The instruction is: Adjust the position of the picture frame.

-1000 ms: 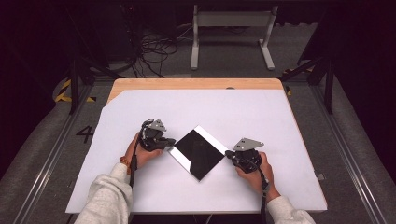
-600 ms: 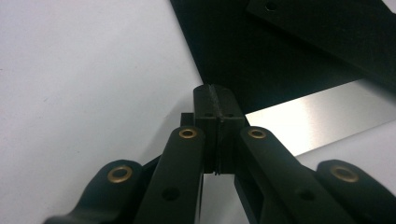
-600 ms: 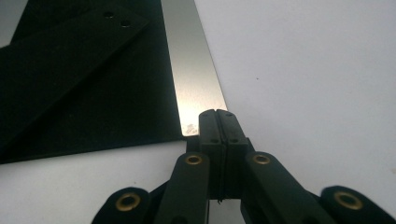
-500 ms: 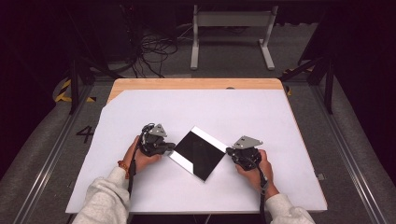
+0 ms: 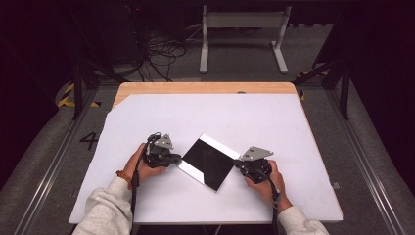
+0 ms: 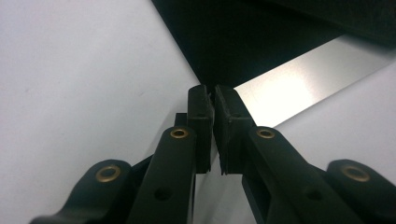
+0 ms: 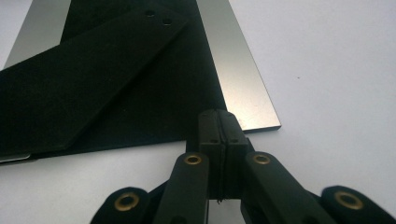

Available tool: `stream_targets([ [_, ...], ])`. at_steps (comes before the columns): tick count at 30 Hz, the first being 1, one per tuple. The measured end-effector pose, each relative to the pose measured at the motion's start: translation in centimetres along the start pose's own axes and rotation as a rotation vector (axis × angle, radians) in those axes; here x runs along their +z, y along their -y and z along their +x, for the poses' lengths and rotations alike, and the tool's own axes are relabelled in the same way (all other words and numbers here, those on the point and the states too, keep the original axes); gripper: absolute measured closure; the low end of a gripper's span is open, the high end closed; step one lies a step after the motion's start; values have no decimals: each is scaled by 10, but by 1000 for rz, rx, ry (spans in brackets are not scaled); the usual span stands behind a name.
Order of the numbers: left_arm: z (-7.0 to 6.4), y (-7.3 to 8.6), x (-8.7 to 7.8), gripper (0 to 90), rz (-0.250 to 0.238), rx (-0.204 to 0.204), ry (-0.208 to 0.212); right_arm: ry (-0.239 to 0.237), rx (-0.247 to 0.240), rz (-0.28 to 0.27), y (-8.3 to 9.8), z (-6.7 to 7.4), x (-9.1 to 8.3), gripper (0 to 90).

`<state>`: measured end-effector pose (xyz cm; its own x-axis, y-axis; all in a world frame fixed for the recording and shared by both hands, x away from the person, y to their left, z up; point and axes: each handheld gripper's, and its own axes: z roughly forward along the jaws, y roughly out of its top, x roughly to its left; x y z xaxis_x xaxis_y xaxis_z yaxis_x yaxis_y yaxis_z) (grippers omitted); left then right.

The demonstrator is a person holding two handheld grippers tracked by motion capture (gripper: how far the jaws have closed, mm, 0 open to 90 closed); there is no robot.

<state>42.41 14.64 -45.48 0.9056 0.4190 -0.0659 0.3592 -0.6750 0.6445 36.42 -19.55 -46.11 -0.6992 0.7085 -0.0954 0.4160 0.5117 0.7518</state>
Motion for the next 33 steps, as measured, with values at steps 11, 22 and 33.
stream_targets([
  [11, -1, 5, 0, 899, -29, -9, 37, 20, -42, 8, -3, 0, 3, 900],
  [22, -11, 12, 2, 899, -65, -22, 86, 50, -25, 12, -5, -6, 6, 900],
  [33, -27, 13, 4, 900, -79, -19, 76, 94, -32, 15, -7, -10, 9, 900],
])
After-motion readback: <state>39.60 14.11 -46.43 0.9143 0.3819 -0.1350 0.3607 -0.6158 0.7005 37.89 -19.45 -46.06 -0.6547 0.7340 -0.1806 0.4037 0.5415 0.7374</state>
